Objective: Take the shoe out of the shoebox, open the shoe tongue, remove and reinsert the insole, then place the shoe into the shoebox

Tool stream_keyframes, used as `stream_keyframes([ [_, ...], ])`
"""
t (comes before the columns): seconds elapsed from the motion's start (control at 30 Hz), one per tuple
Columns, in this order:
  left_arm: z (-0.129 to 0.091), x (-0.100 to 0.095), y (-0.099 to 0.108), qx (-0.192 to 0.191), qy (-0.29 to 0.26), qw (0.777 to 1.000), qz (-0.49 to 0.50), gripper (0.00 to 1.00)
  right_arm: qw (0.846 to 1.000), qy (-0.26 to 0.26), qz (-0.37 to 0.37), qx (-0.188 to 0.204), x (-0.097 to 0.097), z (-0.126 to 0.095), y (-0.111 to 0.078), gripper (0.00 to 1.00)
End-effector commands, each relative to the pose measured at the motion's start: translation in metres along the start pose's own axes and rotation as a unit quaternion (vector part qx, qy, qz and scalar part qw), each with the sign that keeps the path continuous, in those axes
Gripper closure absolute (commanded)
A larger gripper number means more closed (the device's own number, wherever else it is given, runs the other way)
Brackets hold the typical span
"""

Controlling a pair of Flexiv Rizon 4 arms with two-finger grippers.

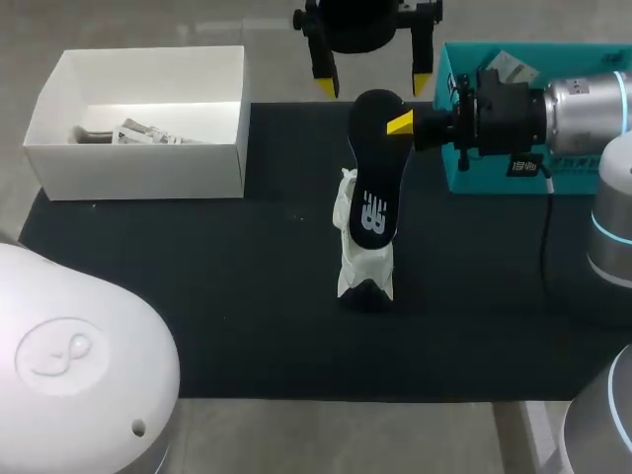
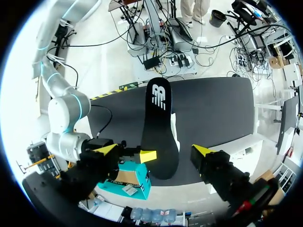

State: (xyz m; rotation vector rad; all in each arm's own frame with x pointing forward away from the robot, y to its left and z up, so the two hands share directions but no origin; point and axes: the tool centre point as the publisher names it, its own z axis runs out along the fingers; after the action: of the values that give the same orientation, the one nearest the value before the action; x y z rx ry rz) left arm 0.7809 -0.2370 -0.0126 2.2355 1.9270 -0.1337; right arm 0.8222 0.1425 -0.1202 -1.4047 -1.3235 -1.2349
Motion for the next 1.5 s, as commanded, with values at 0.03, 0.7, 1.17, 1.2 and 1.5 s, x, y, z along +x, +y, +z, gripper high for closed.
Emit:
stream_keyframes([
  [0.03, 0.01, 0.008, 0.0, 0.002, -0.06, 0.998, 0.016, 0.0, 1.0, 0.0, 0.0, -0.005, 0.0, -0.003, -0.003, 1.0],
  [0.7, 0.041, 0.066, -0.003, -0.096, -0.474, 0.873, -0.067, 0.0, 0.999, 0.022, -0.009, -0.033, 0.01, -0.024, -0.004, 1.0],
  [1.17, 0.047, 0.042, 0.011, -0.166, -0.607, 0.773, -0.086, 0.05, 0.997, 0.069, -0.014, -0.036, 0.044, -0.023, -0.008, 1.0],
  [1.2, 0.047, 0.04, 0.012, -0.168, -0.613, 0.767, -0.084, 0.13, 0.996, 0.077, -0.014, -0.034, 0.048, -0.023, -0.009, 1.0],
  [1.5, 0.051, 0.029, 0.018, -0.17, -0.645, 0.74, -0.085, 0.33, 0.996, 0.09, -0.007, -0.025, 0.055, -0.025, -0.012, 1.0],
])
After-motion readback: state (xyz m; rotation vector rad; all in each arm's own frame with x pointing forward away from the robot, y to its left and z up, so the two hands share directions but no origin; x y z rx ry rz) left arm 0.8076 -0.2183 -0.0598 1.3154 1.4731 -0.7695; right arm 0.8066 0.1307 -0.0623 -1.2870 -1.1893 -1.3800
